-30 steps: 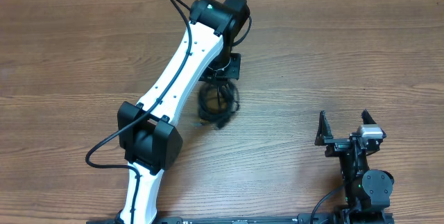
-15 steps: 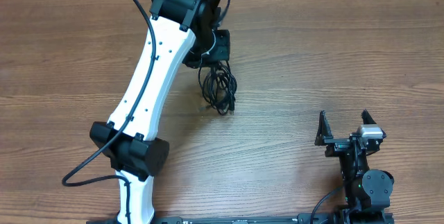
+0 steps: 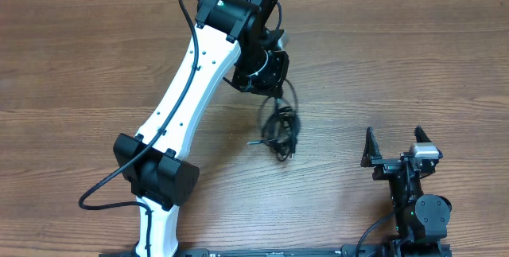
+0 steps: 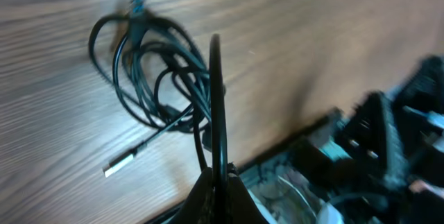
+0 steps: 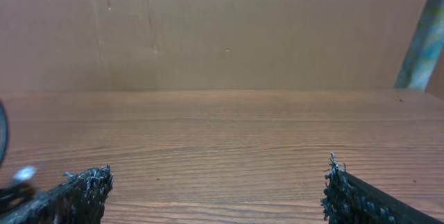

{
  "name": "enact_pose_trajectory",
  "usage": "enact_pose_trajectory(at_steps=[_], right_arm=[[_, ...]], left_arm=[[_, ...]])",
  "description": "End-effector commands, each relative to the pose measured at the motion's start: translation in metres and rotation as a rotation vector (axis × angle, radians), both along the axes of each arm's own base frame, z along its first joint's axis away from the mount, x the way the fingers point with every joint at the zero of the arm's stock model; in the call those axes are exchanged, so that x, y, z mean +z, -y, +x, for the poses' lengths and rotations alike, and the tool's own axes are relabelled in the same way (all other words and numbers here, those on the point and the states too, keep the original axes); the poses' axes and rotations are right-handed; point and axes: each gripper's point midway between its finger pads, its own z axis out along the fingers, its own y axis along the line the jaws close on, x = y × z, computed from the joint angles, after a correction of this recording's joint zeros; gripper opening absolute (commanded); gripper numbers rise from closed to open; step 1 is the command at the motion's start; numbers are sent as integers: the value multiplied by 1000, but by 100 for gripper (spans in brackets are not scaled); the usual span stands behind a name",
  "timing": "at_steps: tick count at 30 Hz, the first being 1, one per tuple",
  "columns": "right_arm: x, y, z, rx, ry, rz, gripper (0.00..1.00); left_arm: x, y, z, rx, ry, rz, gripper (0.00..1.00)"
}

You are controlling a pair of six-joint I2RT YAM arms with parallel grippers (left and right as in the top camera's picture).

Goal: Untangle cables
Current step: 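Move the right gripper toward the hanging cable below the left gripper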

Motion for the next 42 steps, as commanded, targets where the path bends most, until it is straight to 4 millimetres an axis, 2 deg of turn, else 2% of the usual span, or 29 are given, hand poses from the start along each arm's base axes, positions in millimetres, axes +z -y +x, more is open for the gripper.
enact_pose_trajectory(at_steps=[1,4,8,12,15,17,23,27,31,34,37,40,42], right_arm=[[0,-18,-1,106,8,53,100],[5,-53,-9,308,6,153,100],[8,-99,-33,612,-54,291,100],[7,-123,-55,790,-130,392,100],[16,-122,-54,787,-105,422,100],[34,-122,-55,802,-49,453,100],[111,-117,-77,868,223,490,100],[157,-105,-85,805,322,496,100],[201,-98,-95,739,363,424,100],[219,-93,-92,661,271,389,100],[227,-87,-80,573,140,360,100],[221,-84,-62,521,-28,395,100],[211,-91,-53,546,-118,414,100]], left_arm=[[20,12,-9,-71,10,-121,4],[20,12,-8,-71,11,-123,4],[20,13,-7,-72,17,-126,5],[20,13,-7,-72,18,-127,4],[20,13,-6,-72,23,-128,4],[20,14,-6,-72,24,-128,4],[20,14,-6,-72,25,-129,4],[20,16,-7,-77,26,-130,4],[21,20,-5,-86,44,-140,4],[22,25,-3,-95,65,-151,4],[22,28,-4,-104,71,-155,4],[23,30,-5,-108,70,-155,4],[23,30,-6,-108,68,-158,4]])
